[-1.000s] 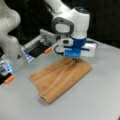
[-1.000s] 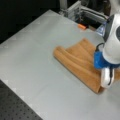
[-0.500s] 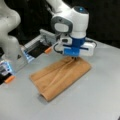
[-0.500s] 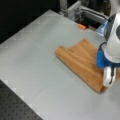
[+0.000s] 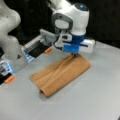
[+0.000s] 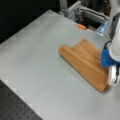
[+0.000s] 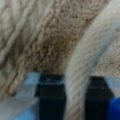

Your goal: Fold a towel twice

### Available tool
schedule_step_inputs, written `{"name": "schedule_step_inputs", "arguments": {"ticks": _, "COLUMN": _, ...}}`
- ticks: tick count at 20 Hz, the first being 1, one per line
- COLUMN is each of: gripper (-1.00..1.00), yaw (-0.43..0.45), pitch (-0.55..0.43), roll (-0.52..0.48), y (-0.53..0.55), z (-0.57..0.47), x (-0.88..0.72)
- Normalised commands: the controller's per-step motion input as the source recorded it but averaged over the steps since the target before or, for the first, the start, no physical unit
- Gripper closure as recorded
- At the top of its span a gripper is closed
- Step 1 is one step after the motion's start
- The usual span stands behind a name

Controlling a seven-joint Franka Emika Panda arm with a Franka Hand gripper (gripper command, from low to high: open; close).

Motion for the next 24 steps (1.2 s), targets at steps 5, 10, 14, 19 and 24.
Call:
{"name": "schedule_step_inputs", "arguments": {"ticks": 5, "gripper": 1.0, "yaw": -0.168, "pitch": -0.013, "roll": 0.105, "y": 0.04, "z": -0.01, "x": -0.42}}
{"name": "schedule_step_inputs", "arguments": {"ticks": 10, "gripper": 1.0, "yaw": -0.162, "pitch": -0.076, "roll": 0.121, "y": 0.0, "z": -0.06, "x": -0.42}}
{"name": "schedule_step_inputs", "arguments": {"ticks": 14, "gripper": 1.0, "yaw": -0.163, "pitch": -0.139, "roll": 0.131, "y": 0.0, "z": -0.13, "x": -0.41}}
{"name": "schedule_step_inputs", "arguments": {"ticks": 19, "gripper": 1.0, "yaw": -0.154, "pitch": -0.221, "roll": 0.157, "y": -0.03, "z": -0.19, "x": -0.35}}
{"name": "schedule_step_inputs", "arguments": {"ticks": 24, "gripper": -1.0, "yaw": -0.14, "pitch": -0.244, "roll": 0.159, "y": -0.04, "z": -0.15, "x": -0.29}}
